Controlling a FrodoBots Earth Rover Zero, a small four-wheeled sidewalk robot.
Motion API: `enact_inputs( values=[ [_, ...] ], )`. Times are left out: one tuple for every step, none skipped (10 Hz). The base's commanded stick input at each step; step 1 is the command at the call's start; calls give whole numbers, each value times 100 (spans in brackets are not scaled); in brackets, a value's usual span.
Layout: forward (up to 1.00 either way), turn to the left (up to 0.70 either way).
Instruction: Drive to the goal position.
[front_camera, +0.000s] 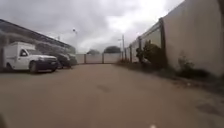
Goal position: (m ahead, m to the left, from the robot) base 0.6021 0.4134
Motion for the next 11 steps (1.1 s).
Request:
enact_inputs(
  values=[
    [100,0],
    [100,0],
    [100,0],
    [100,0],
    [100,0],
    [100,0],
    [100,0],
    [100,0],
    [100,0],
    [100,0],
    [100,0]
  ],
)
